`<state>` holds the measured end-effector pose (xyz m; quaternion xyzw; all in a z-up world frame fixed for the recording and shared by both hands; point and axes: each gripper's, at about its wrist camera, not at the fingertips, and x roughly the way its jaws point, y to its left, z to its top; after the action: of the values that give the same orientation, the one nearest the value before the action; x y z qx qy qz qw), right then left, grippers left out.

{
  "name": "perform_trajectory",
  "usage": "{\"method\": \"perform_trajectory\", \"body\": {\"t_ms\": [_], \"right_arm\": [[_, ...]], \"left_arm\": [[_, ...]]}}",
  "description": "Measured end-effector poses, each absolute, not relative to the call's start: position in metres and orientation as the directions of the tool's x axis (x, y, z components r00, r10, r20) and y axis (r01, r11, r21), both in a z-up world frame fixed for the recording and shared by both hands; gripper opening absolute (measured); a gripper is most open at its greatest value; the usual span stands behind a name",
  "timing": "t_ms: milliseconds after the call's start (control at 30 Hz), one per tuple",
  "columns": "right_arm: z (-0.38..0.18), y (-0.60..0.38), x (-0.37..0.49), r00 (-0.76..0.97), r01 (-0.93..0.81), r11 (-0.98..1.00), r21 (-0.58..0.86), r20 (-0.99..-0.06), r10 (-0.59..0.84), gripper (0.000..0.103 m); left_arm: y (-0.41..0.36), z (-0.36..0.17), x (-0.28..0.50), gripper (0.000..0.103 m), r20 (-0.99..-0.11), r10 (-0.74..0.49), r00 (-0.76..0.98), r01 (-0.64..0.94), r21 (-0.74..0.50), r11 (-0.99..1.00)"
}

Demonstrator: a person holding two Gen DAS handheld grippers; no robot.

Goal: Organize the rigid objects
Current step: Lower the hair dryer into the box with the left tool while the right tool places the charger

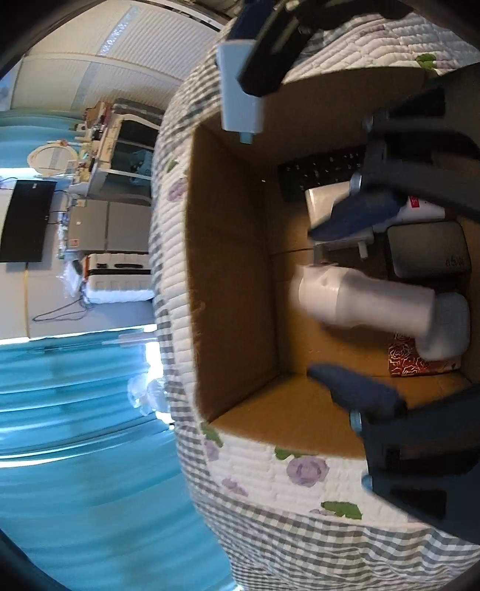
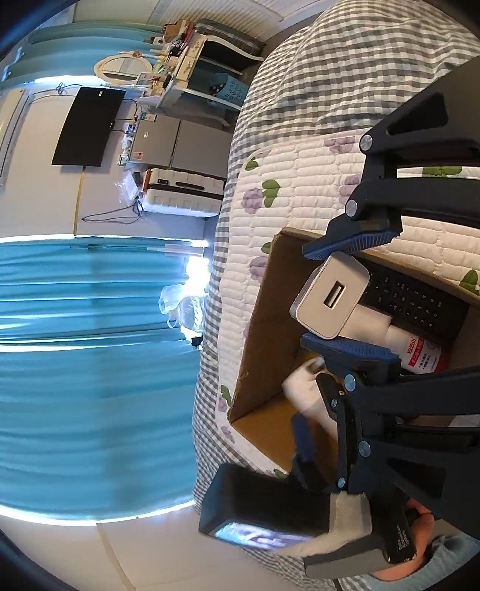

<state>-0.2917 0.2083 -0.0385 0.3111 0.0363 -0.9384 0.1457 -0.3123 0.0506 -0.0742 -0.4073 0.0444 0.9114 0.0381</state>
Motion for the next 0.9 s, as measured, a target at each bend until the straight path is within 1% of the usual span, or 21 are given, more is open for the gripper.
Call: {"method": "perform_trajectory", "body": {"t_ms": [100,333,500,567,667,900], "right_arm": [[-0.037,0.211,-0.288,-0.764,0.291,-0.956,0.029,-0.594,-0.25,0.041],[-0.017,0.205,-0.277,-0.773,0.285,-0.959,0.003,-0.591,-0.231,0.041],[-0.012,0.193,-0.286,-0.768,0.293,-0.956,-0.008,-0.597,-0.231,0.041],[-0.02,0.182,-0.298,-0.749,0.286,-0.958,-0.019,-0.627,-0.211,0.041],[-0.038,0.167,-0.318,-0.724,0.278,-0.959,-0.052,-0.667,-0.174,0.041],[-0.076,0.144,-0.361,-0.65,0.278,-0.959,-0.055,-0.746,-0.145,0.041]], "left_arm": [[0.051,-0.067,-0.309,0.075,-0.746,0.029,-0.665,-0.102,0.052,-0.993],[0.034,-0.033,-0.291,0.075,-0.706,0.018,-0.708,-0.079,0.054,-0.995],[0.013,-0.015,-0.286,0.075,-0.682,0.004,-0.732,-0.059,0.057,-0.997],[0.004,-0.014,-0.287,0.075,-0.683,-0.017,-0.73,-0.038,0.066,-0.997],[-0.009,-0.015,-0.29,0.075,-0.684,-0.018,-0.729,-0.024,0.052,-0.998],[-0.02,-0.028,-0.305,0.075,-0.686,-0.028,-0.727,-0.019,0.061,-0.998]]}}
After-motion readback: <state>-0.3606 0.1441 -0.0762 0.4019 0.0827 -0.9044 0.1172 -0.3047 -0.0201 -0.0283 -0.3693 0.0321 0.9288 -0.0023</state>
